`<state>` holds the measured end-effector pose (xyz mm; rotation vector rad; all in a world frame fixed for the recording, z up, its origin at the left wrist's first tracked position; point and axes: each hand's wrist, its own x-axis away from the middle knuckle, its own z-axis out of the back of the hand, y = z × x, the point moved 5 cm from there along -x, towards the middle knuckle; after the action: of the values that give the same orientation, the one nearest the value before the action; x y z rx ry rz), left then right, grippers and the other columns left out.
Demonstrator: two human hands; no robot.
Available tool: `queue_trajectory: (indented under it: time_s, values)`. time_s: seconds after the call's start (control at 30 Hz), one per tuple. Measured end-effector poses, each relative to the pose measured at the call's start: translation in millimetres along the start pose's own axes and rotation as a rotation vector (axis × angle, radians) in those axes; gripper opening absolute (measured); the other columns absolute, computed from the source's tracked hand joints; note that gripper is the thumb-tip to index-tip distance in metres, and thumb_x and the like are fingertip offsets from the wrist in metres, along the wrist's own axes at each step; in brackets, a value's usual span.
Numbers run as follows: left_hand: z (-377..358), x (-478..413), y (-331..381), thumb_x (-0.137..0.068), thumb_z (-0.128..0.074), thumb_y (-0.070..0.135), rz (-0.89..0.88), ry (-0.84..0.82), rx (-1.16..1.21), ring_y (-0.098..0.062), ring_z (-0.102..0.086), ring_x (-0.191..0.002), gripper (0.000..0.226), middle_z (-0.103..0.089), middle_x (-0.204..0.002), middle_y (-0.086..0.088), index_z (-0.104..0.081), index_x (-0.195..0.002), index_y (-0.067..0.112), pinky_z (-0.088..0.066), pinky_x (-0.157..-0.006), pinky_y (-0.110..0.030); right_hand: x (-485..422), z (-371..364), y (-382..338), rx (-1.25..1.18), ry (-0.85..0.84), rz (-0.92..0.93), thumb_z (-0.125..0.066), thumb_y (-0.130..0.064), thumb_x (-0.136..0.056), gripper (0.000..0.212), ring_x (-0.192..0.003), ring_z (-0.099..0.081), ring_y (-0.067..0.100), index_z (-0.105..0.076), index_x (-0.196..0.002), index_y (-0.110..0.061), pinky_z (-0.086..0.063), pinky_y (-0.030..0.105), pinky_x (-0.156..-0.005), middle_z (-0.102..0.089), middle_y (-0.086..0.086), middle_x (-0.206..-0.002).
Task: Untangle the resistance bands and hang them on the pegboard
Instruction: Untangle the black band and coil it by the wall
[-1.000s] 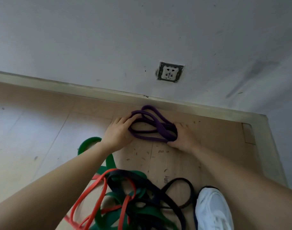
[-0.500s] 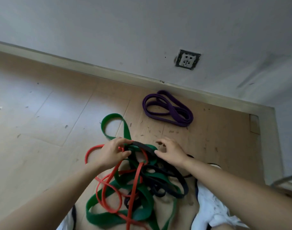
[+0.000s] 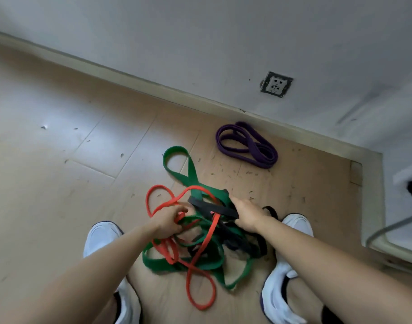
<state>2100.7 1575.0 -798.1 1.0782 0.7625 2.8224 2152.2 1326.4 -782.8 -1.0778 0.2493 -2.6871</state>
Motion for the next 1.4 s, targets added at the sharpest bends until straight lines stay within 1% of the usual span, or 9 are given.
queue_trajectory:
  time_s: [0.13, 0.2, 0.33, 0.47, 0.63, 0.83, 1.0, 1.23, 1.4]
  values:
    - [7, 31, 6, -0.079, -0.072, 0.019, -0.003, -0.22, -0.125, -0.017, -0.062, -0.091, 0.042, -0.068, -0.104, 0.0, -0.069, -0.121, 0.02, -0.053, -0.076, -0.028, 24, 23, -15, 0.014, -0.006, 0.089, -0.066, -0.011, -0.088, 0.037, -0.103, -0.064, 0.032, -0.064, -0.124, -0.018, -0.051, 0.034, -0.08, -0.065, 0.01, -0.111]
    - [14, 47, 12, -0.078, -0.077, 0.023, -0.011, -0.317, -0.14, -0.011, -0.061, -0.077, 0.037, -0.067, -0.089, 0.005, -0.072, -0.115, 0.021, -0.051, -0.064, -0.021, 37, 37, -23, 0.002, -0.015, 0.111, -0.066, -0.005, -0.086, 0.023, -0.092, -0.068, 0.027, -0.07, -0.106, -0.015, -0.053, 0.033, -0.075, -0.068, 0.007, -0.097]
    - [33, 79, 25, -0.076, -0.083, 0.037, -0.004, -0.413, -0.049, -0.015, -0.066, -0.08, 0.039, -0.075, -0.092, 0.0, -0.074, -0.112, 0.025, -0.055, -0.073, -0.026, 70, 69, -42, -0.038, -0.034, 0.212, -0.073, -0.013, -0.085, 0.022, -0.088, -0.068, 0.023, -0.074, -0.108, -0.013, -0.054, 0.034, -0.079, -0.073, 0.004, -0.095]
    - [77, 107, 50, -0.087, -0.076, 0.03, -0.064, -0.181, -0.045, -0.016, -0.066, -0.109, 0.039, -0.071, -0.121, 0.001, -0.071, -0.124, 0.018, -0.052, -0.1, -0.033, 111, 107, -73, -0.23, -0.005, 0.327, -0.076, -0.012, -0.086, 0.021, -0.082, -0.07, 0.02, -0.074, -0.106, -0.009, -0.058, 0.036, -0.078, -0.073, 0.004, -0.089]
    - [122, 151, 84, -0.093, -0.072, 0.029, -0.126, -0.056, -0.055, -0.015, -0.064, -0.115, 0.041, -0.067, -0.13, -0.001, -0.064, -0.131, 0.016, -0.049, -0.097, -0.026, 167, 145, -113, -0.36, -0.008, 0.476, -0.069, -0.011, -0.094, 0.006, -0.069, -0.067, 0.009, -0.073, -0.097, -0.008, -0.058, 0.033, -0.068, -0.071, 0.001, -0.078]
    - [162, 206, 123, -0.089, -0.078, 0.019, -0.257, -0.016, 0.214, -0.016, -0.064, -0.119, 0.061, -0.062, -0.137, -0.003, -0.052, -0.144, 0.024, -0.054, -0.101, -0.032, 242, 197, -153, -0.472, -0.01, 0.564, -0.058, -0.014, -0.103, 0.018, -0.078, -0.073, 0.027, -0.068, -0.112, -0.002, -0.062, 0.037, -0.071, -0.073, 0.023, -0.098]
    - [202, 260, 174, -0.095, -0.071, 0.022, -0.47, 0.015, 0.421, -0.015, -0.065, -0.122, 0.041, -0.07, -0.13, 0.002, -0.062, -0.135, 0.021, -0.052, -0.104, -0.034, 298, 266, -175, -0.639, 0.206, 0.659, -0.06, -0.013, -0.101, 0.016, -0.072, -0.071, 0.029, -0.058, -0.115, -0.005, -0.059, 0.034, -0.06, -0.075, 0.02, -0.097]
    - [269, 308, 215, -0.089, -0.067, 0.03, -0.648, 0.384, 0.798, -0.03, -0.071, -0.109, 0.035, -0.073, -0.104, -0.012, -0.064, -0.116, 0.009, -0.054, -0.098, -0.042, 359, 353, -190, -0.799, 0.543, 0.781, -0.065, -0.013, -0.098, 0.013, -0.073, -0.073, 0.032, -0.055, -0.103, -0.005, -0.061, 0.052, -0.075, -0.074, 0.018, -0.093]
    - [311, 313, 221, -0.095, -0.062, 0.023, -0.696, 0.541, 0.938, -0.028, -0.074, -0.092, 0.023, -0.075, -0.094, -0.009, -0.065, -0.114, 0.011, -0.058, -0.081, -0.034, 359, 385, -180, -0.801, 0.652, 0.74, -0.071, -0.018, -0.094, 0.014, -0.074, -0.07, 0.018, -0.064, -0.094, -0.006, -0.06, 0.039, -0.072, -0.073, 0.009, -0.089]
